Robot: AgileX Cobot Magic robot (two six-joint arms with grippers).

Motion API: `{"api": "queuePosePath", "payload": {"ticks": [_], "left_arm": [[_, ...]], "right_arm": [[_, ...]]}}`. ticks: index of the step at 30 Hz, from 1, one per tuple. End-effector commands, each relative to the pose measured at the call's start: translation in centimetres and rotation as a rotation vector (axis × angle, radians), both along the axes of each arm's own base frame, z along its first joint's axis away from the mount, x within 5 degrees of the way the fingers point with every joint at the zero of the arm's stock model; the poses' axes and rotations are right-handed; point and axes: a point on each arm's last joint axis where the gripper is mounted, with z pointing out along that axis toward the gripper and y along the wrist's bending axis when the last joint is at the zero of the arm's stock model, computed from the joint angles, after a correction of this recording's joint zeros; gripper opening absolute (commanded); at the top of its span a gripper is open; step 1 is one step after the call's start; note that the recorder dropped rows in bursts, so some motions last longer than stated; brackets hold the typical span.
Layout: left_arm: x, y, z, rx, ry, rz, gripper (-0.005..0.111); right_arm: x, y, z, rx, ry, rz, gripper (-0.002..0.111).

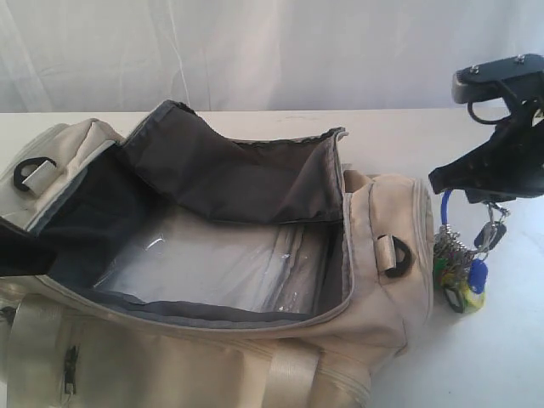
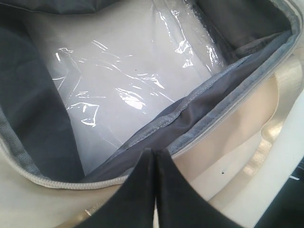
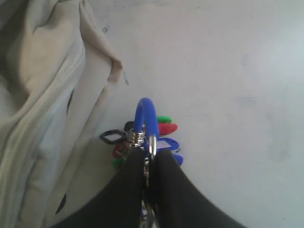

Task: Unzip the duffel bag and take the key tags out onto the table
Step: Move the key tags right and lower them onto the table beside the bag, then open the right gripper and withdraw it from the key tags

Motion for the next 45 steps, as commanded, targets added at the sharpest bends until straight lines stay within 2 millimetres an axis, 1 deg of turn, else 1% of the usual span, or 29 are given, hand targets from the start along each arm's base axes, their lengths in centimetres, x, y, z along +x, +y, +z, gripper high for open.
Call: {"api": "queuePosePath", "payload": {"ticks": [1,10,13,27,29,31,32,36,38,40,45], "left_arm": [[-0.3,-0.1,0.0,-0.023,0.005,-0.013,0.000],[-0.3,-0.1,0.1,-0.022,0.004,-0.014,0.000],[-0.3,-0.1,0.1,-0.022,0.004,-0.014,0.000],[-0.3,-0.1,0.1,-0.022,0.004,-0.014,0.000],[-0.3,-0.1,0.1,-0.022,0.004,-0.014,0.000],[-0.3,-0.1,0.1,-0.022,0.004,-0.014,0.000],[-0.3,-0.1,0.1,-0.022,0.004,-0.014,0.000],[-0.3,-0.1,0.1,-0.020,0.002,-0.016,0.000],[-0.3,-0.1,0.1,-0.020,0.002,-0.016,0.000],[-0.3,-0.1,0.1,-0.020,0.002,-0.016,0.000],[-0.3,-0.1,0.1,-0.016,-0.005,-0.021,0.000]], "right_arm": [[1.0,-0.1,-1.9,0.031,0.028,-0.027,0.000],[1.4,0.0,-5.3,0.047,0.103,-0.052,0.000],[1.3,0.1,-6.0,0.071,0.107,-0.066,0.000],[1.1,0.6,-6.3,0.166,0.118,-0.121,0.000],[1.1,0.7,-6.3,0.169,0.123,-0.121,0.003],[1.0,0.7,-6.4,0.170,0.129,-0.120,0.011],[1.0,0.7,-6.3,0.170,0.129,-0.120,0.016],[0.7,0.7,-5.4,0.173,0.101,-0.121,0.040],[0.5,0.7,-4.5,0.173,0.072,-0.117,0.048],[0.1,0.6,-3.2,0.171,0.027,-0.111,0.050],[-1.6,0.5,0.7,0.157,-0.093,-0.088,0.050]]}}
